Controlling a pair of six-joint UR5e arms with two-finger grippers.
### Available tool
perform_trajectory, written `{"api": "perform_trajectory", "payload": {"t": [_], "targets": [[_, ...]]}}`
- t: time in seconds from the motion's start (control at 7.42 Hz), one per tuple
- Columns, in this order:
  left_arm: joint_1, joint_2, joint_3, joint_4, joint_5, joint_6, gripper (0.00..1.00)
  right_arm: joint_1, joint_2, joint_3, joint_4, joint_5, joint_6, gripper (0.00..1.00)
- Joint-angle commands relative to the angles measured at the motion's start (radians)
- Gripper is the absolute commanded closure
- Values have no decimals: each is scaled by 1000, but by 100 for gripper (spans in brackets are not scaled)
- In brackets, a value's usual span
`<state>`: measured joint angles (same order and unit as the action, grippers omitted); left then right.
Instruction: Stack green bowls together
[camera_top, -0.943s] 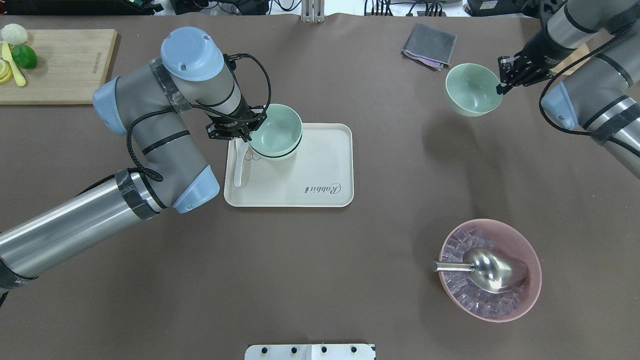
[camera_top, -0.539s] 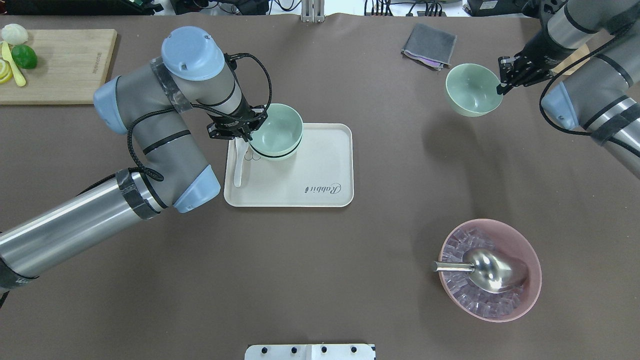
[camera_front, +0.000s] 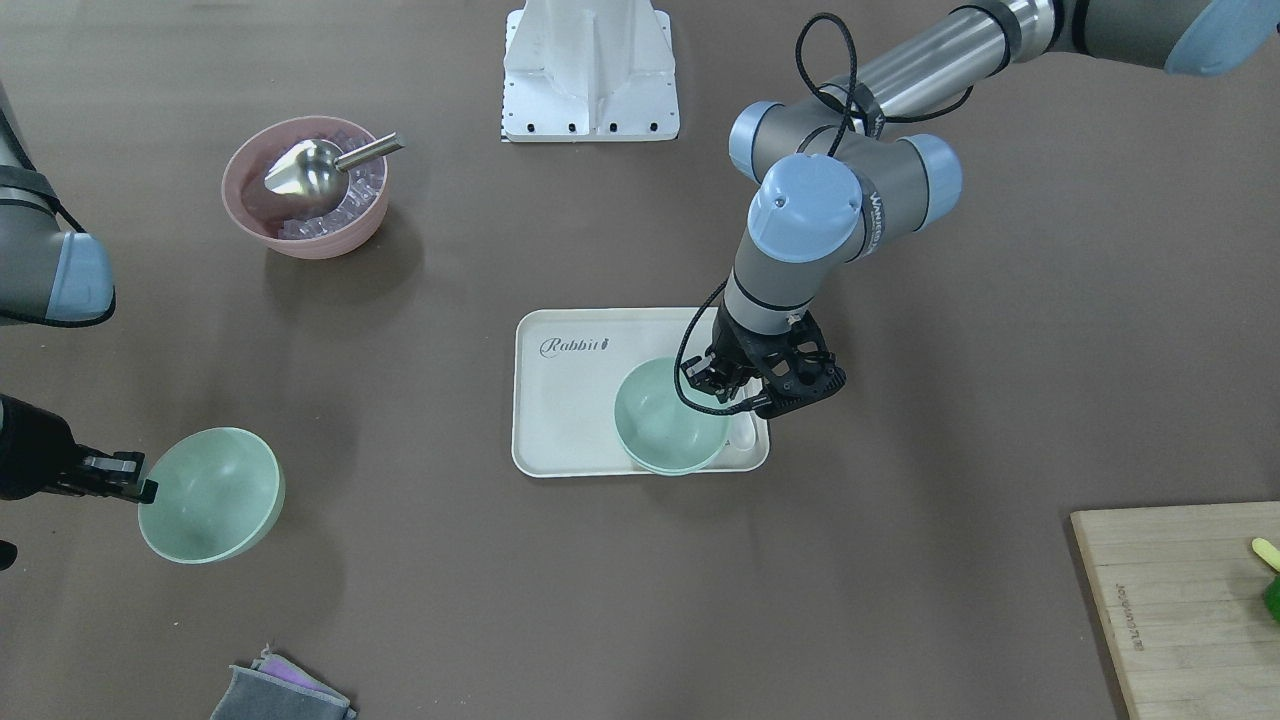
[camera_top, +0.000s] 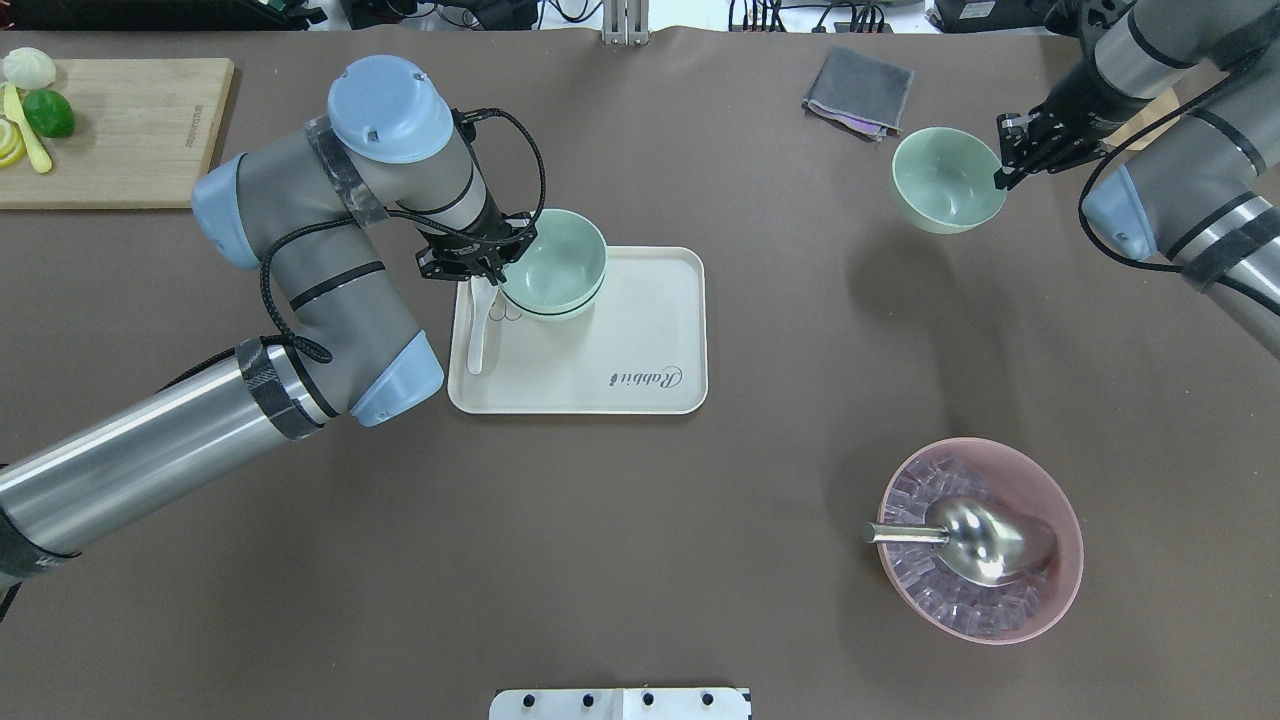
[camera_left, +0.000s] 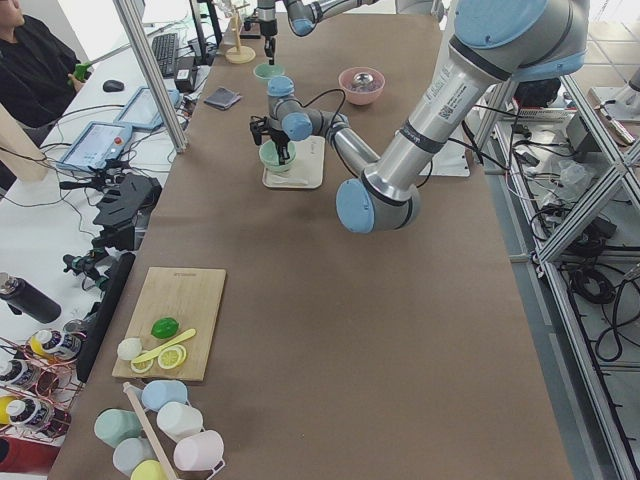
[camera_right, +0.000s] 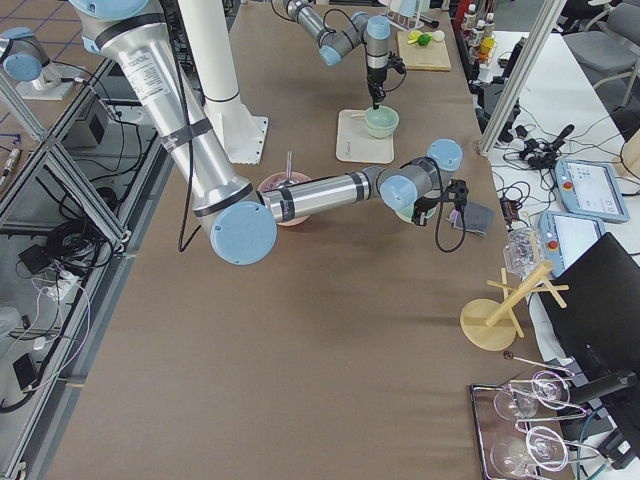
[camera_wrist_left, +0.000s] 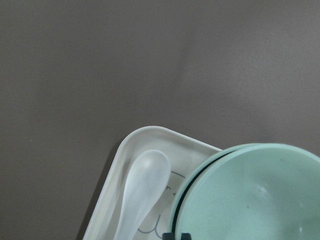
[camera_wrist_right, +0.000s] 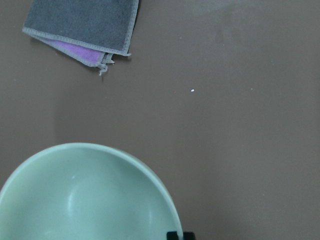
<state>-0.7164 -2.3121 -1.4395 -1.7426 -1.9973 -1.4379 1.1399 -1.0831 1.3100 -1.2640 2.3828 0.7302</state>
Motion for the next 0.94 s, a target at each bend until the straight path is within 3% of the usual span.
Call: {"api": "perform_trajectory", "payload": {"t": [0.0,0.13,0.27,0.4,0.81], "targets": [[0,-1,2,-3,0,-3,100,0,0,0,0,0,0,100],[0,0,2,-20,0,-27,100,0,0,0,0,0,-2,100],[0,5,4,-40,0,-33,39,0,0,0,0,0,-2,100],[0,7,4,-44,2,-39,2,0,0,0,0,0,-2,100],[-6,8,-4,-43,-2,-27,2,0,8,3,0,12,5,100]]}}
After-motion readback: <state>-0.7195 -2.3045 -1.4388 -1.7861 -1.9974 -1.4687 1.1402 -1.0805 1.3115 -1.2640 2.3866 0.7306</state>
